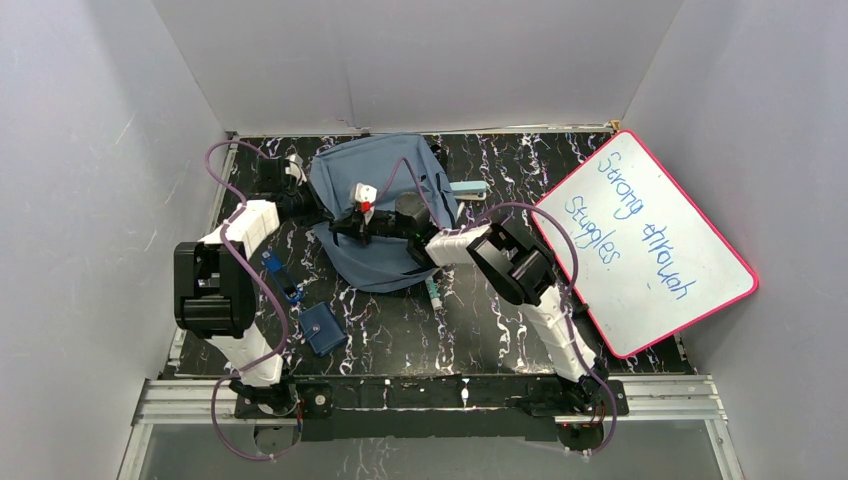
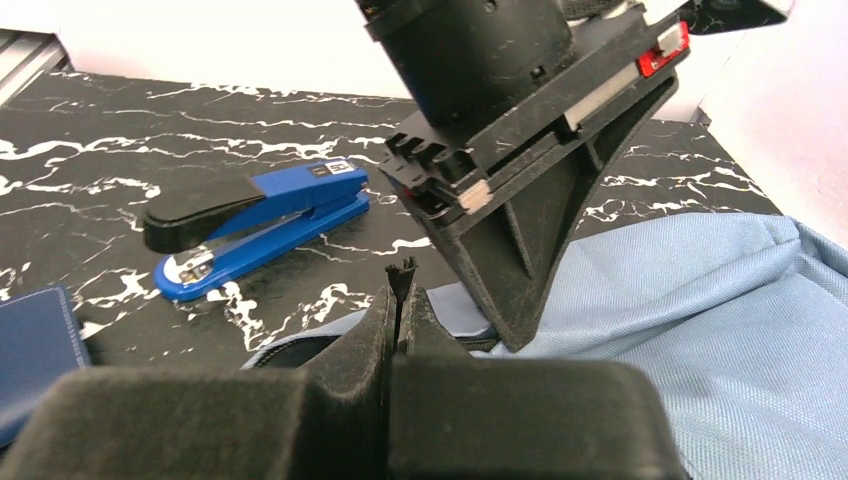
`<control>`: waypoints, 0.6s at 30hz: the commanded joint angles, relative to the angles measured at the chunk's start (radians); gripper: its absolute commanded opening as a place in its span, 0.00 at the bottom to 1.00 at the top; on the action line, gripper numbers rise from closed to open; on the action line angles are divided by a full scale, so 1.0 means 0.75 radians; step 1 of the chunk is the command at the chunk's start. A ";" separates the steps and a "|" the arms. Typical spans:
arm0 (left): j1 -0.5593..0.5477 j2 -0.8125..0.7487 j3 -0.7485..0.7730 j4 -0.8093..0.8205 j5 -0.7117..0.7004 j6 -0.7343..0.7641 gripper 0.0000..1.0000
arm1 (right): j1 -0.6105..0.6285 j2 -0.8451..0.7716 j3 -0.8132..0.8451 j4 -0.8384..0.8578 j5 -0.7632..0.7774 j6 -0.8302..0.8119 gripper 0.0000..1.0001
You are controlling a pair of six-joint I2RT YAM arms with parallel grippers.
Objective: Pack the student bag
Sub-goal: Zip the student bag at the center of the board.
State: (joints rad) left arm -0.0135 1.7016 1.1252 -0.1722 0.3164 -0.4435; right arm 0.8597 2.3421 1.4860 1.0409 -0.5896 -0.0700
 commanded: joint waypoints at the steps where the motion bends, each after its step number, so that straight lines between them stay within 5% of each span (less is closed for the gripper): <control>1: -0.009 -0.009 0.014 -0.034 -0.056 0.025 0.00 | 0.019 -0.193 -0.072 0.073 -0.102 -0.059 0.00; 18: -0.003 0.069 0.032 -0.043 -0.108 0.022 0.00 | 0.034 -0.592 -0.524 -0.117 -0.224 -0.133 0.00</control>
State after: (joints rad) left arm -0.0196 1.7466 1.1278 -0.1844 0.2749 -0.4419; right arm 0.8757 2.0228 1.1481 0.9340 -0.6991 -0.1509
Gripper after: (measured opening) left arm 0.018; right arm 0.023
